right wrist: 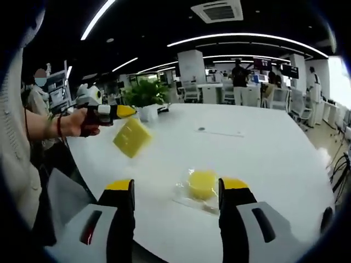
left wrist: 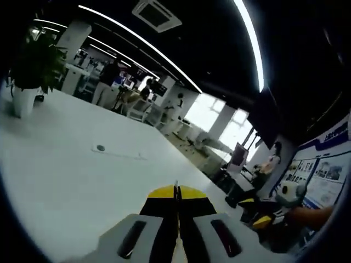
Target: Compare the silicone blocks by pressing each to a similar depth, holding the contact briefly, and releasing to observe deformation and rebound differences across the visible hardness samples.
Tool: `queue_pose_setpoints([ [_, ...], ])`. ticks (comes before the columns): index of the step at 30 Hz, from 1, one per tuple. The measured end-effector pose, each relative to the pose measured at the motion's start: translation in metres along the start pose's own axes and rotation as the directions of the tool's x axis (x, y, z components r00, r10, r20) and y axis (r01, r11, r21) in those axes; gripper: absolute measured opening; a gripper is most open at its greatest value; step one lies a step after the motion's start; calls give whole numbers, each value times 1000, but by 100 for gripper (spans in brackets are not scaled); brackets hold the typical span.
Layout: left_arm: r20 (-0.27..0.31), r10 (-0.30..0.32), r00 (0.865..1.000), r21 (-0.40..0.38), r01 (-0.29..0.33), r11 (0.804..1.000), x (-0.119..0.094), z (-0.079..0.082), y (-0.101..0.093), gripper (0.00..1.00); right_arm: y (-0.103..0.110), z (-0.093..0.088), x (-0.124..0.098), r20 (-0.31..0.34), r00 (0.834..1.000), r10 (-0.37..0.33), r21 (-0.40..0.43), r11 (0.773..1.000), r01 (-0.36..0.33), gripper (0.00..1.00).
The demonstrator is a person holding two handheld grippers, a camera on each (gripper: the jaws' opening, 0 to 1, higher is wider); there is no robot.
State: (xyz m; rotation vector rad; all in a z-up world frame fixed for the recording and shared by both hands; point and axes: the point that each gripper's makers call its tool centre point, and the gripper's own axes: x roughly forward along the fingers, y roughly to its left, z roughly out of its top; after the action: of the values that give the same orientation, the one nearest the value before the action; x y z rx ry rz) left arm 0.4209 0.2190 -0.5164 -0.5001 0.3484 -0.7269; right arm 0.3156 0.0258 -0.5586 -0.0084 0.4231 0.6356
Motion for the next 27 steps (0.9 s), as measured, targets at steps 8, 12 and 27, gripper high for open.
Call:
queue_pose_setpoints([
  [8,10,-29,1000,47,29,999,-8,14,-22,0,13,24,3,7,996,87,-66,994,-86,58],
  [12,12,-52,999,68,51,996,-10,22,-34,0,18,31,7,-26,989,143,-118,982,-145,58],
  [27,20,-169,985,149,164,975,-5,48,-78,0,42,90,42,-76,945,320,-312,892,-327,61],
])
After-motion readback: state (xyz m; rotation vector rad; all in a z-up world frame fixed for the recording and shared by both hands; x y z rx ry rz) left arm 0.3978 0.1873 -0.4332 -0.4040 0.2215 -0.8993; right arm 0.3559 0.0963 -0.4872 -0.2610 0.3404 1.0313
